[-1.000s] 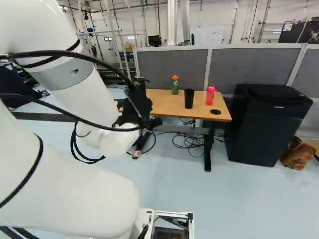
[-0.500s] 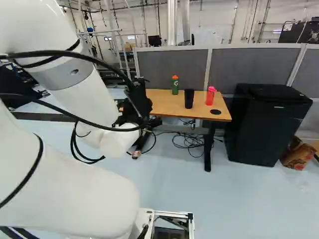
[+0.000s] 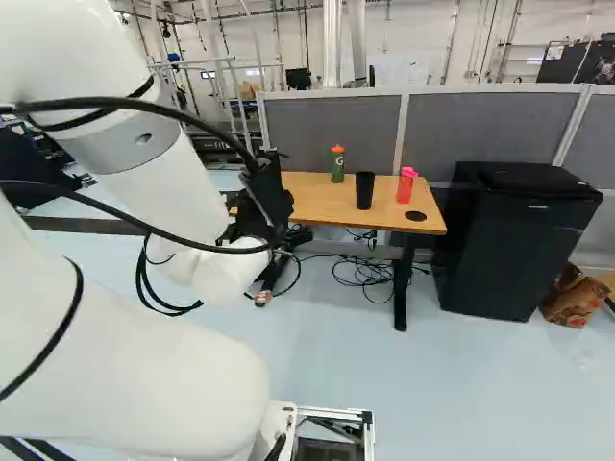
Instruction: Pick up the green bottle from the table
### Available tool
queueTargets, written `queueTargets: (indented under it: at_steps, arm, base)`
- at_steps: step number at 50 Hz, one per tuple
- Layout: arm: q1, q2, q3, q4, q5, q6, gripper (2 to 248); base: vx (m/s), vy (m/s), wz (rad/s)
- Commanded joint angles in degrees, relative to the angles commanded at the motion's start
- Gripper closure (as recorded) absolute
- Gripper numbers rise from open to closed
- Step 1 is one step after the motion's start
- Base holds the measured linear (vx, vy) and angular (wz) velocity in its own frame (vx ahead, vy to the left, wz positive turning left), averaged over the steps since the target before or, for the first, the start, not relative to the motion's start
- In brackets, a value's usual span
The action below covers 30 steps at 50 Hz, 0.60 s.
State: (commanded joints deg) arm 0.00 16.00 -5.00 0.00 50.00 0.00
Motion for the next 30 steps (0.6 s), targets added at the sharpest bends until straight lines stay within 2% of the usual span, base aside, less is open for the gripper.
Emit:
queueTargets:
  at_steps: [13, 23, 30]
  arm:
    - [0.00, 0.00, 0.00, 0.00, 0.00, 0.00, 3]
    - [0.00, 0.00, 0.00, 0.00, 0.00, 0.00, 3]
    - [0.00, 0.00, 0.00, 0.00, 0.00, 0.00, 3]
  base:
    - [0.083, -0.009, -0.051]
    - [0.180, 0.086, -0.028]
    - [0.197, 0.137, -0.044]
